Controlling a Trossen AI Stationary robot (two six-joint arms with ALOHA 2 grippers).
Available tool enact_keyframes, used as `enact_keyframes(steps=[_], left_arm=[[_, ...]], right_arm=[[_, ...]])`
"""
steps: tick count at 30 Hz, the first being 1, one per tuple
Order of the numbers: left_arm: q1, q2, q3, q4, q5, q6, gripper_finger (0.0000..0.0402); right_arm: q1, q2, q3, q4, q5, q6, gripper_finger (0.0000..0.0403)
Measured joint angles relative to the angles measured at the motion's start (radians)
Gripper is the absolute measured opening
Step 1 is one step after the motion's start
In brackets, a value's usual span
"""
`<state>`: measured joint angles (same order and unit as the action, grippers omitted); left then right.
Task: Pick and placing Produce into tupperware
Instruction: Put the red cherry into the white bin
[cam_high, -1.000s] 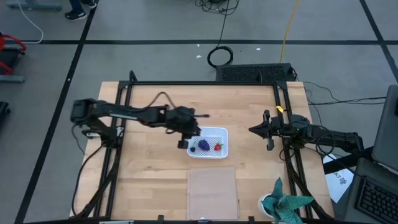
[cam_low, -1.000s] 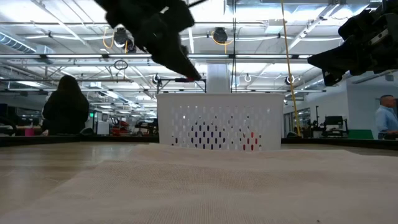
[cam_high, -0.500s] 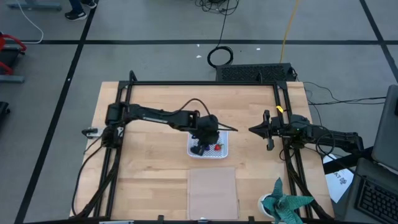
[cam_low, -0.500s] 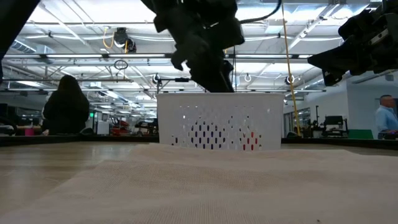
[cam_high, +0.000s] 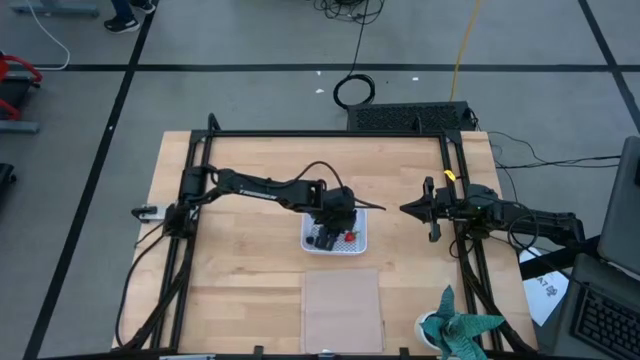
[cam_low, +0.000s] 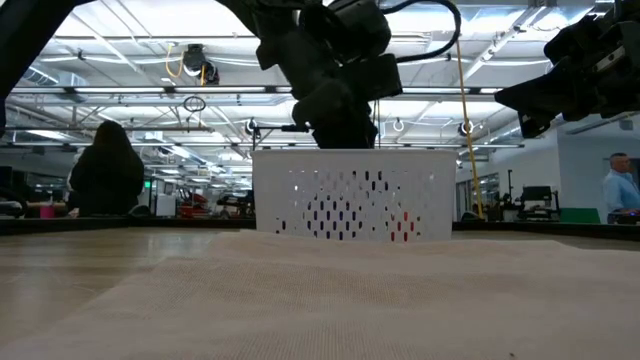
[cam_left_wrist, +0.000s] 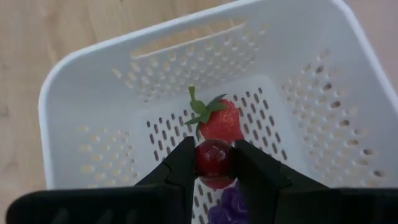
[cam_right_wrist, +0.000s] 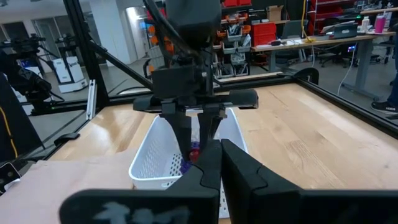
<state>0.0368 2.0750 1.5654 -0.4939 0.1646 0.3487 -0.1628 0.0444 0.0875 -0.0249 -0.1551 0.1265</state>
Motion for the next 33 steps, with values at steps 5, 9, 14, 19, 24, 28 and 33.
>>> enact_keyframes(steps=[5,9,14,19,24,28,33], left_arm=[[0.0,0.001,0.0,0.0,0.0,-0.032,0.0093],[0.0,0.01,0.0,0.017,-0.006,-0.101,0.0093],[-0.008,0.024,-0.001,0.023,-0.071,-0.144,0.0093],[-0.018,0.035,0.0,0.03,-0.123,-0.145,0.0093],[-0.034,0.035,0.0,0.027,-0.165,-0.087,0.0093],[-0.042,0.035,0.0,0.026,-0.166,-0.069,0.0093],[-0.041,0.035,0.0,0.028,-0.166,-0.092,0.0093]], right_arm=[[0.0,0.0,0.0,0.0,0.0,0.001,0.0],[0.0,0.0,0.0,0.001,0.0,0.011,0.0],[0.0,0.0,0.0,0.001,-0.001,0.011,0.0],[0.0,0.0,0.0,0.002,-0.001,0.011,0.0],[0.0,0.0,0.0,0.001,-0.002,0.011,0.0],[0.0,0.0,0.0,0.001,-0.002,0.011,0.0],[0.0,0.0,0.0,0.001,-0.002,0.012,0.0]])
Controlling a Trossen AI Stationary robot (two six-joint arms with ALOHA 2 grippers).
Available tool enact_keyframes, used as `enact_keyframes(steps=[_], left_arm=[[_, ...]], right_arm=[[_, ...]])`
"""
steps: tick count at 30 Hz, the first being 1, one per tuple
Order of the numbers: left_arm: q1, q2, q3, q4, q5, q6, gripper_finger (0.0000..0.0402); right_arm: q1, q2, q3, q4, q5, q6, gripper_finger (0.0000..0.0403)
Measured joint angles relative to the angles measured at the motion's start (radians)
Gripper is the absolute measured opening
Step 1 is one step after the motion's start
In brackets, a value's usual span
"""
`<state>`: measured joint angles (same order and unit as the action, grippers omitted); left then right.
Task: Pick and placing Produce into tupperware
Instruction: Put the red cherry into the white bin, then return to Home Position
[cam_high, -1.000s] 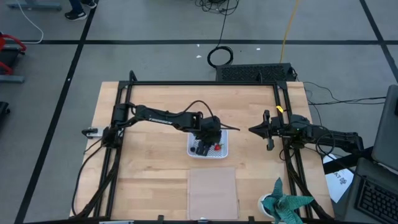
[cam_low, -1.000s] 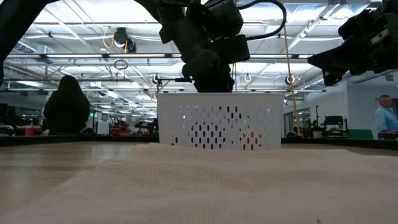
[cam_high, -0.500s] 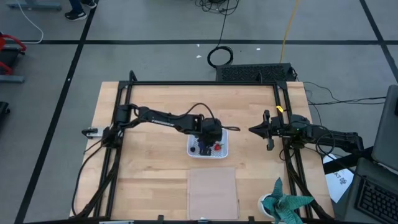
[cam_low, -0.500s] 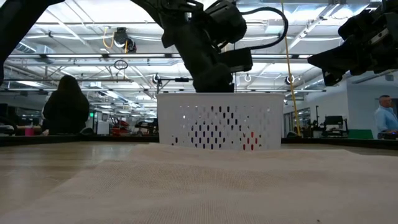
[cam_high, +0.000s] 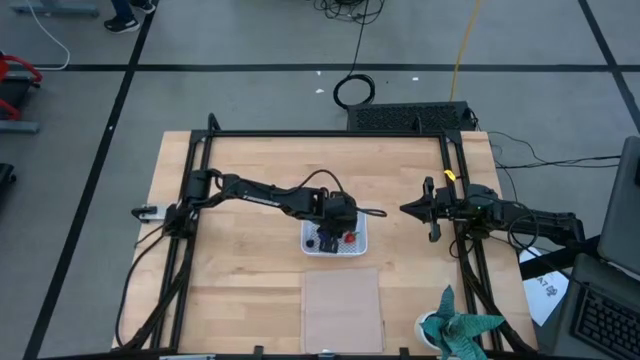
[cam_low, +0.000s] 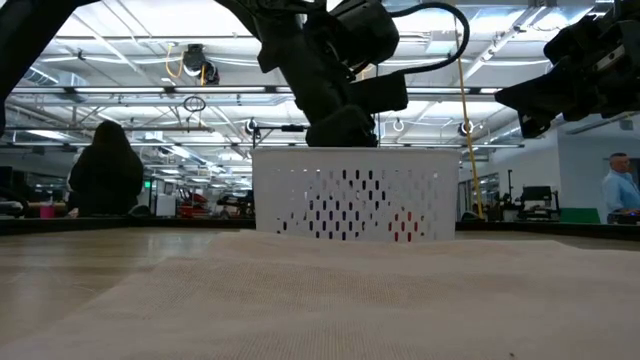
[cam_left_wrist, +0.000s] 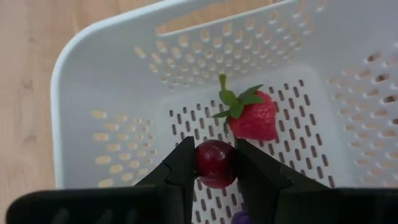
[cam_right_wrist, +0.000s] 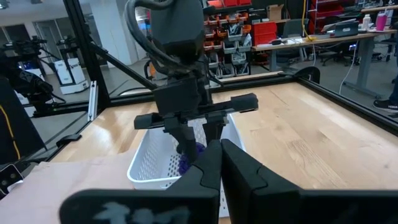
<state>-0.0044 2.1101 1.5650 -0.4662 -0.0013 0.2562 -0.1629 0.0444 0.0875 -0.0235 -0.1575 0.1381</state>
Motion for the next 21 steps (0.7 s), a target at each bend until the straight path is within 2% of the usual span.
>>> enact_keyframes(steps=[12,21], left_arm=[[0.012,0.0,0.0,-0.001,0.08,-0.014,0.0098],[0.018,0.0,0.0,-0.01,0.08,-0.019,0.0171]], right_arm=[[0.0,0.0,0.0,0.0,0.0,0.001,0.0],[0.0,0.0,0.0,0.0,-0.001,0.007,0.0]])
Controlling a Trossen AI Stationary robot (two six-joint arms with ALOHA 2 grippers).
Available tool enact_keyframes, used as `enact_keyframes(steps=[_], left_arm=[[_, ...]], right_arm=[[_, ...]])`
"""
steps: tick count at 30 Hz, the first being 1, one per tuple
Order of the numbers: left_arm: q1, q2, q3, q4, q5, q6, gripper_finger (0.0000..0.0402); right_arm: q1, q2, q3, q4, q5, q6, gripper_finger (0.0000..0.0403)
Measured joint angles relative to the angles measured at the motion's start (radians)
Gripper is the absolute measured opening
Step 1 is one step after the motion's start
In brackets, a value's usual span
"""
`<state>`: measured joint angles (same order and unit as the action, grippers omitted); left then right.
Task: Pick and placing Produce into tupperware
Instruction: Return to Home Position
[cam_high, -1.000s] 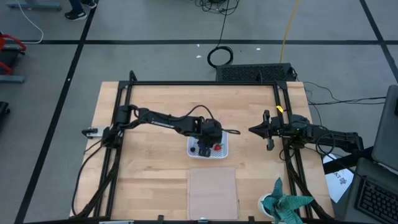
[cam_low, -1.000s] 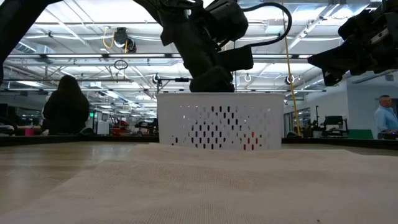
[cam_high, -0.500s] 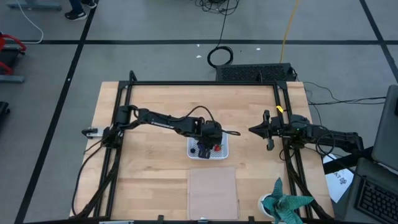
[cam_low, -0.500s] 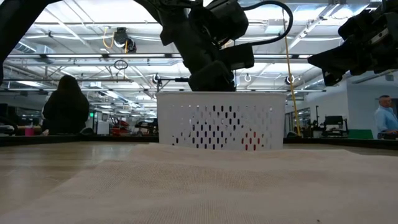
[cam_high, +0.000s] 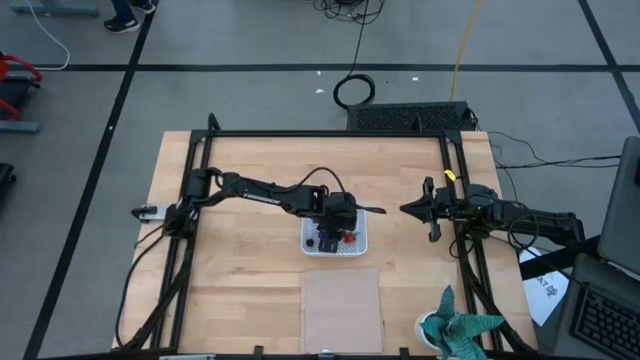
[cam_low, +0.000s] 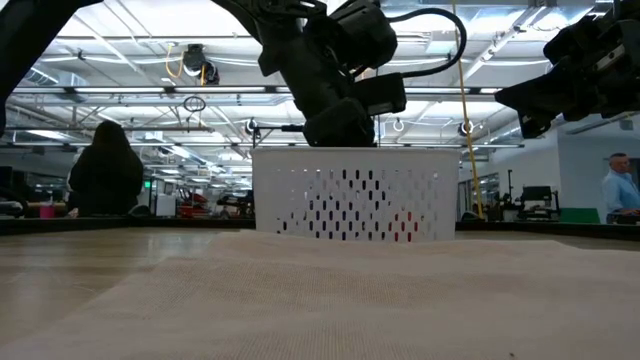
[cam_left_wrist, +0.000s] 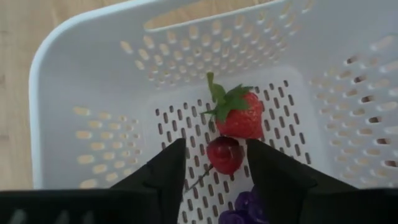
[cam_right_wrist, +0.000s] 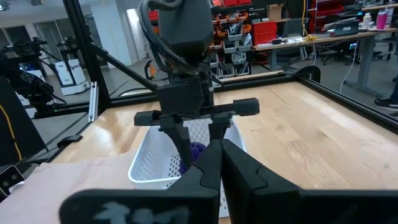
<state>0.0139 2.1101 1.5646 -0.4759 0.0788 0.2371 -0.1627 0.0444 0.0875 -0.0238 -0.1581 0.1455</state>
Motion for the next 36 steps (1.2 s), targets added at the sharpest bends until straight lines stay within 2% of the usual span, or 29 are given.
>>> enact_keyframes(steps=[6,15,19,23,25,26,32,36], left_arm=[[0.0,0.0,0.0,0.0,-0.001,0.022,0.02],[-0.003,-0.083,0.012,-0.044,-0.08,0.089,0.0199],[-0.003,-0.14,0.012,-0.096,-0.098,0.11,0.0158],[-0.003,-0.201,0.012,-0.141,-0.118,0.101,0.007],[0.0,-0.226,0.011,-0.188,-0.087,0.094,0.0023],[0.001,-0.238,0.011,-0.195,-0.077,0.086,0.0012],[-0.002,-0.315,0.006,-0.237,-0.081,0.08,0.0004],[-0.016,-0.413,-0.062,-0.212,-0.096,0.108,0.0002]], right_arm=[[0.0,0.0,0.0,0.0,0.0,0.0,0.0],[0.0,0.0,0.0,-0.001,0.0,-0.001,0.0],[0.0,0.003,0.0,-0.001,-0.001,-0.007,0.0],[0.001,0.009,0.0,0.0,-0.002,-0.008,0.0],[0.001,0.011,0.0,0.0,-0.002,-0.008,0.0],[0.001,0.011,0.0,0.0,-0.004,-0.008,0.0],[0.001,0.011,0.0,0.005,-0.005,-0.008,0.0],[0.001,0.01,-0.002,0.019,-0.007,-0.004,0.0]])
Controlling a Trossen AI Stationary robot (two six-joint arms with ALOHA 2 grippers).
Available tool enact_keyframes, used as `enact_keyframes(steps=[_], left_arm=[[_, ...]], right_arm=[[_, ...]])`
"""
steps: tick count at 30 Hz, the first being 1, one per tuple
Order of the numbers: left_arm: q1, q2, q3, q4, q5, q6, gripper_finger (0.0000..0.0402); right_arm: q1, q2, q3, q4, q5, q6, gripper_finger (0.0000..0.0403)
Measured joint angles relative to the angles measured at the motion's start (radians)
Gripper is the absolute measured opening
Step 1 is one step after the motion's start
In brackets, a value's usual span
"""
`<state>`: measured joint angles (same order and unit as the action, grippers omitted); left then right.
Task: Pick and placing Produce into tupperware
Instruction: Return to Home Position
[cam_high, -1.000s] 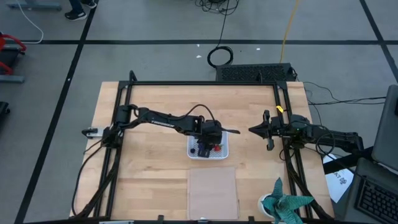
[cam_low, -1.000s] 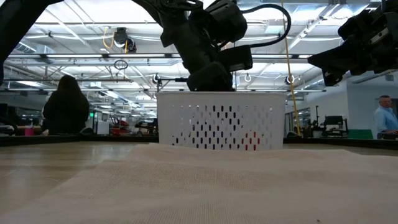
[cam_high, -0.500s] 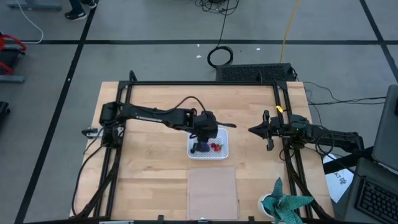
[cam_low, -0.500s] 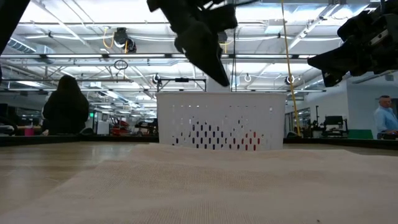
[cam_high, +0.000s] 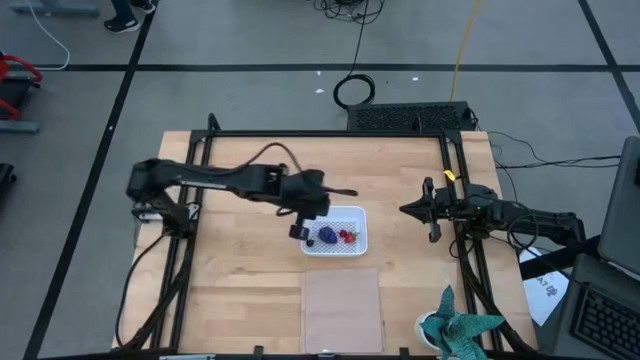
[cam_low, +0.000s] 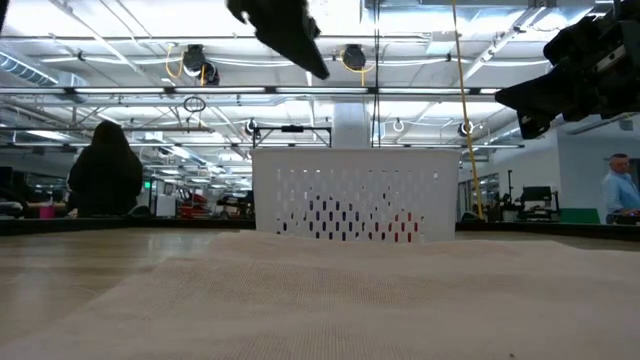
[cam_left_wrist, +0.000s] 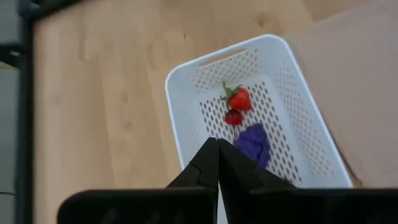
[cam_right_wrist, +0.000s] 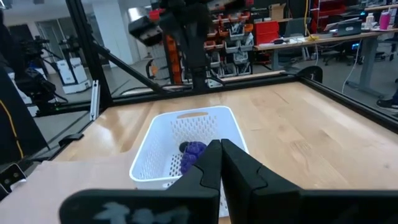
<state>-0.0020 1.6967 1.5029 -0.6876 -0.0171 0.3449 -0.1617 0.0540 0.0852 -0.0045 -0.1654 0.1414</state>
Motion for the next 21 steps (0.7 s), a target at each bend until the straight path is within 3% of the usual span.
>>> enact_keyframes(steps=[5,9,12,16,21], left_arm=[[-0.008,-0.191,-0.226,0.228,-0.015,0.001,0.0001],[-0.007,-0.353,-0.55,0.742,0.122,-0.025,0.0001],[0.015,-0.378,-0.722,1.013,0.152,-0.092,0.0],[0.047,-0.401,-0.831,1.109,0.073,-0.098,0.0],[0.053,-0.57,-0.934,1.087,0.013,-0.058,0.0]], right_arm=[[0.0,-0.005,0.0,0.012,-0.002,0.003,0.0],[0.0,-0.007,0.0,0.016,-0.004,0.002,0.0],[0.0,-0.006,0.0,0.028,-0.004,0.0,0.0],[0.0,-0.006,0.0,0.04,-0.003,0.0,0.0],[0.0,-0.008,0.0,0.043,-0.003,0.003,0.0]])
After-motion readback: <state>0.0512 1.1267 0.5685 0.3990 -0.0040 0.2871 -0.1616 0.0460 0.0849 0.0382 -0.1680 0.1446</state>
